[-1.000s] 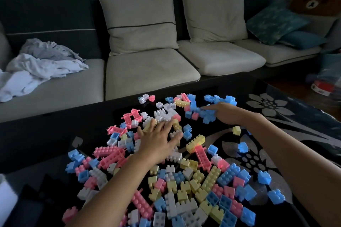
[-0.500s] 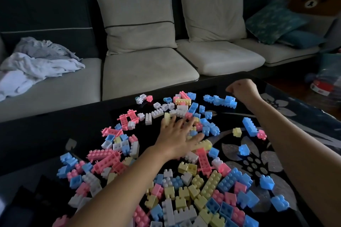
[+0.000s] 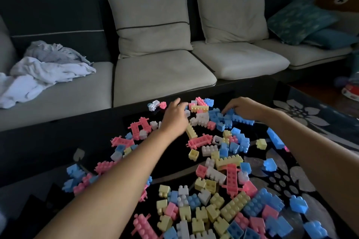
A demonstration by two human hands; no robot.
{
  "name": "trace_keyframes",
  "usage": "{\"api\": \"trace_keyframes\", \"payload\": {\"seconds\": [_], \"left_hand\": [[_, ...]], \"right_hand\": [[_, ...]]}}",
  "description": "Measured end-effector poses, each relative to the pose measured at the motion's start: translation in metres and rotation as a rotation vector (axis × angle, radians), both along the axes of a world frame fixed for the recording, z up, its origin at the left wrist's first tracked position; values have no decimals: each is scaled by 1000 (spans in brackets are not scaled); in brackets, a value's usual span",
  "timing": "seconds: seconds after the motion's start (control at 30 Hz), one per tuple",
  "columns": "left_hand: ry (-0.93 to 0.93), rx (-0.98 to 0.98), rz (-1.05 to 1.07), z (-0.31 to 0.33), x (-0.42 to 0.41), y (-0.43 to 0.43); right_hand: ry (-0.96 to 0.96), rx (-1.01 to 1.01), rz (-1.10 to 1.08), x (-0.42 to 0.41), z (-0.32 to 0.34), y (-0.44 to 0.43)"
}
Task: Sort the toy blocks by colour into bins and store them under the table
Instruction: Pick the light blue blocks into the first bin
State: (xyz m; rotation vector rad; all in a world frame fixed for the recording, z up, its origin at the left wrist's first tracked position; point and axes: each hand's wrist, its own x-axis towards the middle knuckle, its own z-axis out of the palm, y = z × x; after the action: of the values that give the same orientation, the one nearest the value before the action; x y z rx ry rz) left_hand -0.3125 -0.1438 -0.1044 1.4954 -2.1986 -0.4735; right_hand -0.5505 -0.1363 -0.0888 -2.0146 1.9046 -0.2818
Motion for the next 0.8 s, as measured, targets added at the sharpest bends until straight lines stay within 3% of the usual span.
{"api": "trace_keyframes", "payload": {"seconds": [0.23,0.33,0.6,0.73,0.8], "left_hand": [[-113,168,3,9,4,-52],[-17,113,28,3,4,-48],[-260,391,-52,23,6,-33],[-262,340,-68,20,8,-18],[-156,245,-64,20,11,-10]], "right_hand": [[-132,402,110,-3,29,26],[-220,518,99,-9,37,36],[-606,107,-134,-27,41,58],[-884,-22,-213,-24,38,75],[-897,-105,-298,-21,37,85]]}}
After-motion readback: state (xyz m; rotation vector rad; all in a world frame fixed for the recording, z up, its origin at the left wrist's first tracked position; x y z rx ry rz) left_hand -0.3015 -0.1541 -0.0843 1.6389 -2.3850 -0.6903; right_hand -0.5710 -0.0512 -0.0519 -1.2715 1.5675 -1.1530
